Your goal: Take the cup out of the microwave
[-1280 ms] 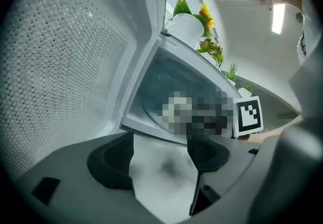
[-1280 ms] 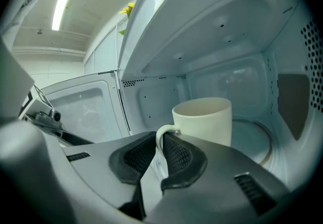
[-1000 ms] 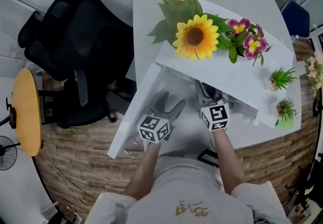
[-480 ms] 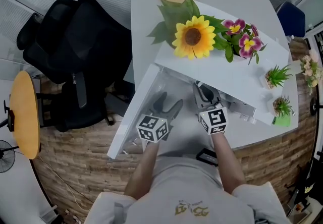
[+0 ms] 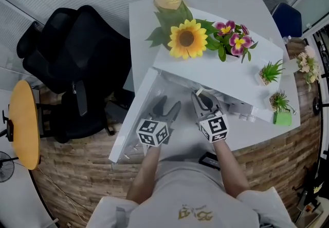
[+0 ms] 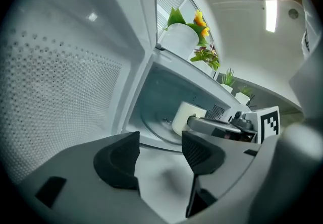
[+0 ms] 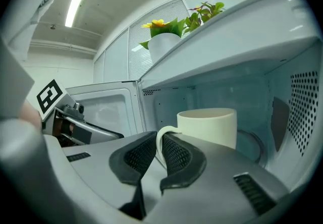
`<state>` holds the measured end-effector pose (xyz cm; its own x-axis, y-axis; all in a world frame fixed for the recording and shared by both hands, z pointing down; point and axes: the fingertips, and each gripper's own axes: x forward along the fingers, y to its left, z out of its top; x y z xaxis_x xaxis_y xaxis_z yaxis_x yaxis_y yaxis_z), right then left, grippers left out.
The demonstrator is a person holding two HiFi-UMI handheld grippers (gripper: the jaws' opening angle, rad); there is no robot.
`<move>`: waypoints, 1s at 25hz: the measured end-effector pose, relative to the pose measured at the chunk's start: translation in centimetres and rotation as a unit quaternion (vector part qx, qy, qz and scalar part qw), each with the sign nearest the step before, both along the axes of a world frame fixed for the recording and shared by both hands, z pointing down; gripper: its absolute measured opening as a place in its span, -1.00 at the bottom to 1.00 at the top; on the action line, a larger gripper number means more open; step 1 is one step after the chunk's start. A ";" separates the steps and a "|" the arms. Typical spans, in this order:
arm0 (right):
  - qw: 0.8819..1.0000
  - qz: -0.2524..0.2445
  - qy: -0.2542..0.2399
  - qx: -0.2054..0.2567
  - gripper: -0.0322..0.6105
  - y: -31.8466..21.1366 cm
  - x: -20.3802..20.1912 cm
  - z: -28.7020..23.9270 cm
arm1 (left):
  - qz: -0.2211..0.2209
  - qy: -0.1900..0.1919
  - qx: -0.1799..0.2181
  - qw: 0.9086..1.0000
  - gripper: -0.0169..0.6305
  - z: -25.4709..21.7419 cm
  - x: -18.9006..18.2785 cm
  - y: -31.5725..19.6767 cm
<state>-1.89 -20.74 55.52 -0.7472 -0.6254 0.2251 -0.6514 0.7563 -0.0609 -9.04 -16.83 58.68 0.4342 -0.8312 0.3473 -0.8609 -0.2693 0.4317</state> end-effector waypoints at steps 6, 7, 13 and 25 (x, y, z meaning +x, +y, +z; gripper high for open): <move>1.000 -0.009 -0.006 0.006 -0.76 1.5 0.3 -0.9 | -0.009 -0.002 0.010 1.000 -0.19 -1.0 -0.5 0.2; 1.000 -0.010 -0.007 0.006 -0.76 1.8 0.3 -1.0 | -0.011 -0.001 0.012 1.000 -0.21 -1.2 -0.6 0.3; 1.000 -0.017 -0.010 0.009 -0.76 3.5 0.4 -1.6 | -0.022 -0.014 0.038 0.999 -0.39 -2.8 -1.2 0.9; 0.998 -0.048 -0.027 0.001 -0.75 6.8 0.7 -2.4 | -0.032 -0.010 0.064 0.997 -0.77 -4.8 -1.3 1.9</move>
